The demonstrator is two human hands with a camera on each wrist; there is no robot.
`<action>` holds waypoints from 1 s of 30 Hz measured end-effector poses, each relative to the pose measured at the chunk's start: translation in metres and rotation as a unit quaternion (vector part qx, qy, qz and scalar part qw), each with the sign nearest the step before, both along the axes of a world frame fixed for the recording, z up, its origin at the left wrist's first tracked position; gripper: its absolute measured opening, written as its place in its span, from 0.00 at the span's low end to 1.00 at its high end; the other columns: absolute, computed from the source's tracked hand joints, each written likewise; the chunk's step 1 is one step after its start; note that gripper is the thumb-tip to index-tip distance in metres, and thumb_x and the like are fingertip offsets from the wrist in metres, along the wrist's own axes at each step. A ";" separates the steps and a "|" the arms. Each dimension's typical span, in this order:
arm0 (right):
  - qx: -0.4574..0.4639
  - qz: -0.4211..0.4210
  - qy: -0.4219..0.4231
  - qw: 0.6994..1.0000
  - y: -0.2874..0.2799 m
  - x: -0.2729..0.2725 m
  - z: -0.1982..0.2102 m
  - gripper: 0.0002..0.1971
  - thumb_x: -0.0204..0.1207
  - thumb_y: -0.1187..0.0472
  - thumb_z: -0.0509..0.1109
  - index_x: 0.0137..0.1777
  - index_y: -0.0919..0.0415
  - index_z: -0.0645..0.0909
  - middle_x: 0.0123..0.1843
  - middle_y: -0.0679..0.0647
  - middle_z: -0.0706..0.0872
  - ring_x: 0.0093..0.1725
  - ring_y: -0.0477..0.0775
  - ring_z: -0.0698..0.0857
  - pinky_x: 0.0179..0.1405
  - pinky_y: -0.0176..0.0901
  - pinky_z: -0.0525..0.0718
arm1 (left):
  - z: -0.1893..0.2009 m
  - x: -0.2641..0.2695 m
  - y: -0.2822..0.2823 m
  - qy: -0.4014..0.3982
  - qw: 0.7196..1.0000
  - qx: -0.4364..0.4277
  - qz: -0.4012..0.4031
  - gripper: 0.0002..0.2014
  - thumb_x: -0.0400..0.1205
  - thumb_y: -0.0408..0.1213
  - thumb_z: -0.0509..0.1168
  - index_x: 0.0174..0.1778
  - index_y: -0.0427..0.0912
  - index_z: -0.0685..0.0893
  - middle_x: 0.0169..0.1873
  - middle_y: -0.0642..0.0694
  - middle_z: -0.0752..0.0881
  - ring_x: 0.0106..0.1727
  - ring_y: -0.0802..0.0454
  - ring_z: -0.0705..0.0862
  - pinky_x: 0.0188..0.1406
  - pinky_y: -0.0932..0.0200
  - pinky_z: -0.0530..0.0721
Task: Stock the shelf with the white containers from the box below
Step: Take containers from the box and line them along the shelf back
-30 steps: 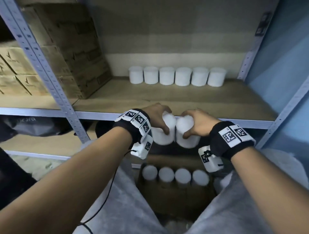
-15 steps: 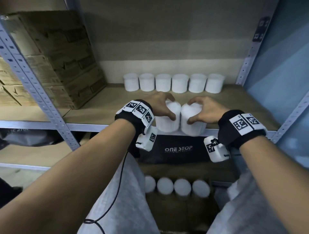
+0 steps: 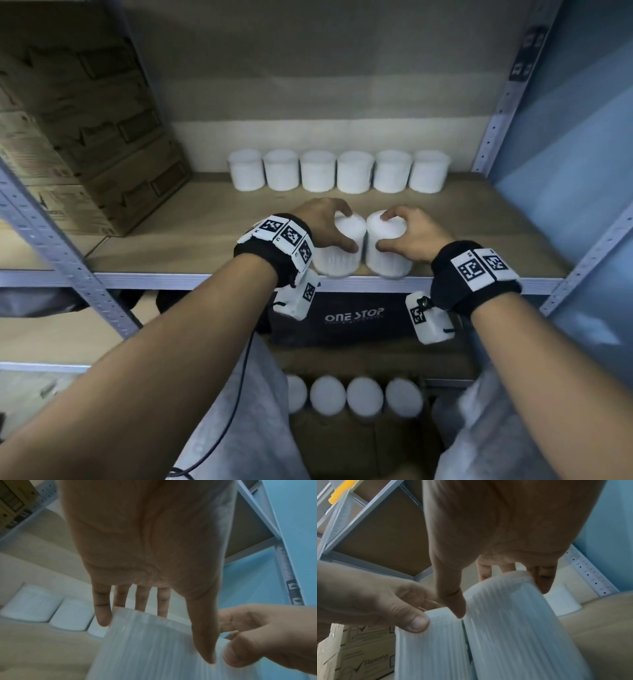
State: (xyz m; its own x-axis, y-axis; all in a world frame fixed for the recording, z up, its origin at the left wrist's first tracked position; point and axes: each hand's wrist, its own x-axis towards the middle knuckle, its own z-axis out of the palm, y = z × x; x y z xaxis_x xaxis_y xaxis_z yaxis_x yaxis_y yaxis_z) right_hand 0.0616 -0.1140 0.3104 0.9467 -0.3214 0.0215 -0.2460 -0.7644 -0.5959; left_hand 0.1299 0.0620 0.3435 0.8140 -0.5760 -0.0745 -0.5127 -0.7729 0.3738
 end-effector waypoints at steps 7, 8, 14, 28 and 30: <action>-0.114 0.020 0.017 0.993 0.002 -0.012 0.007 0.29 0.68 0.46 0.76 0.70 0.46 0.76 0.76 0.53 0.68 0.76 0.63 0.63 0.78 0.58 0.63 | 0.001 -0.009 0.010 -0.024 1.000 -0.008 -0.015 0.32 0.71 0.55 0.74 0.71 0.52 0.75 0.71 0.47 0.76 0.69 0.47 0.77 0.59 0.56 0.75; -0.118 0.018 0.011 0.993 0.004 -0.014 0.009 0.28 0.68 0.47 0.75 0.70 0.46 0.76 0.74 0.53 0.70 0.75 0.62 0.64 0.78 0.59 0.63 | 0.001 -0.011 0.012 -0.033 0.999 -0.014 -0.016 0.30 0.72 0.55 0.73 0.70 0.51 0.76 0.71 0.47 0.76 0.69 0.47 0.76 0.60 0.55 0.75; -0.122 0.023 -0.020 0.992 0.015 -0.027 0.017 0.16 0.73 0.55 0.73 0.60 0.56 0.85 0.66 0.56 0.82 0.70 0.58 0.75 0.72 0.52 0.75 | 0.006 -0.028 0.020 -0.076 0.996 -0.049 -0.027 0.20 0.78 0.45 0.69 0.66 0.47 0.81 0.67 0.47 0.81 0.67 0.50 0.79 0.55 0.64 0.72; -0.140 0.025 -0.076 0.987 0.009 -0.031 0.006 0.14 0.77 0.64 0.67 0.62 0.57 0.84 0.65 0.57 0.80 0.70 0.54 0.74 0.67 0.43 0.73 | -0.009 -0.030 0.003 -0.096 0.993 -0.061 -0.021 0.14 0.79 0.28 0.63 0.58 0.42 0.87 0.59 0.43 0.87 0.59 0.48 0.85 0.57 0.62 0.81; -0.133 0.021 -0.080 0.988 0.004 -0.029 0.004 0.14 0.78 0.64 0.67 0.61 0.58 0.84 0.65 0.56 0.80 0.71 0.54 0.73 0.68 0.43 0.72 | -0.012 -0.027 -0.004 -0.095 0.993 -0.071 -0.022 0.15 0.79 0.27 0.62 0.57 0.41 0.87 0.59 0.42 0.87 0.59 0.47 0.85 0.60 0.57 0.83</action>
State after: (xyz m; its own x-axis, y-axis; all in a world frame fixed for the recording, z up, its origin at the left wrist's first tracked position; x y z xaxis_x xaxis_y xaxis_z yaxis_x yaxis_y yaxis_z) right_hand 0.0331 -0.1103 0.3147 0.9369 -0.2440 0.2503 -0.1292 -0.9071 -0.4007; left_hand 0.1032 0.0580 0.3319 0.7799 -0.6044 0.1627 -0.6162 -0.6955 0.3696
